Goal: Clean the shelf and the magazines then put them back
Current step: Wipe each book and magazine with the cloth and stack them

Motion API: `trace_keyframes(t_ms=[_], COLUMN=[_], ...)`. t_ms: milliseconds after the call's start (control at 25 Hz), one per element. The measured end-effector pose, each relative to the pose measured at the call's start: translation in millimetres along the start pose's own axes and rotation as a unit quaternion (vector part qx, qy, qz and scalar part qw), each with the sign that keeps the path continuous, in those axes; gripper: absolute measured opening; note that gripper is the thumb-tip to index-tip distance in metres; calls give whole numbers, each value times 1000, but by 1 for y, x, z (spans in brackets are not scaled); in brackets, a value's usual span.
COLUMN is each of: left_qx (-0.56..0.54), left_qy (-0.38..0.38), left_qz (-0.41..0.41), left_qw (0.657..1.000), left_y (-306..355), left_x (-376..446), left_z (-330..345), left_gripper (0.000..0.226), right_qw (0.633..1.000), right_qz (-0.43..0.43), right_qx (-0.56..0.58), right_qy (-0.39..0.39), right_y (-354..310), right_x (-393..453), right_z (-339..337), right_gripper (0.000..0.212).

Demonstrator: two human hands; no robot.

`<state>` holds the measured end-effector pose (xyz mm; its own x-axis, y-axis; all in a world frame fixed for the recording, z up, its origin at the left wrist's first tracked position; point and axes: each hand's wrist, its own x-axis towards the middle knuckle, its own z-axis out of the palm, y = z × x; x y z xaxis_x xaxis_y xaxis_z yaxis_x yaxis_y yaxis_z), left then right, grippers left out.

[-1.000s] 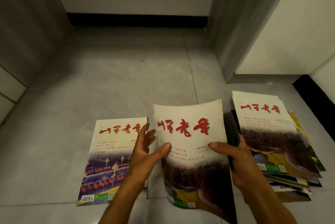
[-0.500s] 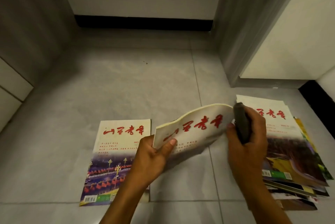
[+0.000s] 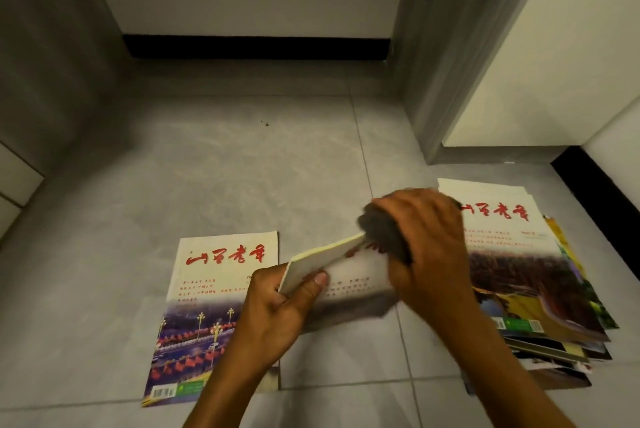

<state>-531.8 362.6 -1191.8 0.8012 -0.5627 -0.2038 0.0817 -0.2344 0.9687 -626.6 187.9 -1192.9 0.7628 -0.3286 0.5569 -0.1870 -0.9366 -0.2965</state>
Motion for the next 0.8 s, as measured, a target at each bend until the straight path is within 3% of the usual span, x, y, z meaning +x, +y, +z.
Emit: trace_keyframes(t_ms=[80,200,240,280,400,600,640,680,800], left_qx=[-6,-98,-133,-147,-129,46,96,138,113], left_qy=[-13,23,29,22,-74,-273,-268,-215,1], left_qz=[-21,-46,-60,-73,-107,-25,-12,4,71], left_qw=[1000,994,989,986,983,961,959,967,991], left_y=[-5,-9,-9,-11,-9,40,46,45,41], left_x=[-1,-3,-3,-3,-4,9,11,15,19], left_z=[0,5,8,8,-2,-35,-30,-21,8], left_gripper=[12,20,25,31,56,38,40,42,29], right_qw=[989,887,854,844,860,918,933,949,983], right_qz=[133,341,376,382,356,254,206,153,24], right_qx=[53,309,359,377,366,295,279,251,159], right_qy=[33,43,20,0,-19,-81,-99,-111,-91], right_y=[25,12,8,10,14,13,6,-2,-23], right_x=[-6,-10,-10,-11,-5,7,11,16,29], right_z=[-9,-17,-18,-18,-26,-53,-54,-50,-26], right_gripper=[37,30,31,28,15,11,10,12,33])
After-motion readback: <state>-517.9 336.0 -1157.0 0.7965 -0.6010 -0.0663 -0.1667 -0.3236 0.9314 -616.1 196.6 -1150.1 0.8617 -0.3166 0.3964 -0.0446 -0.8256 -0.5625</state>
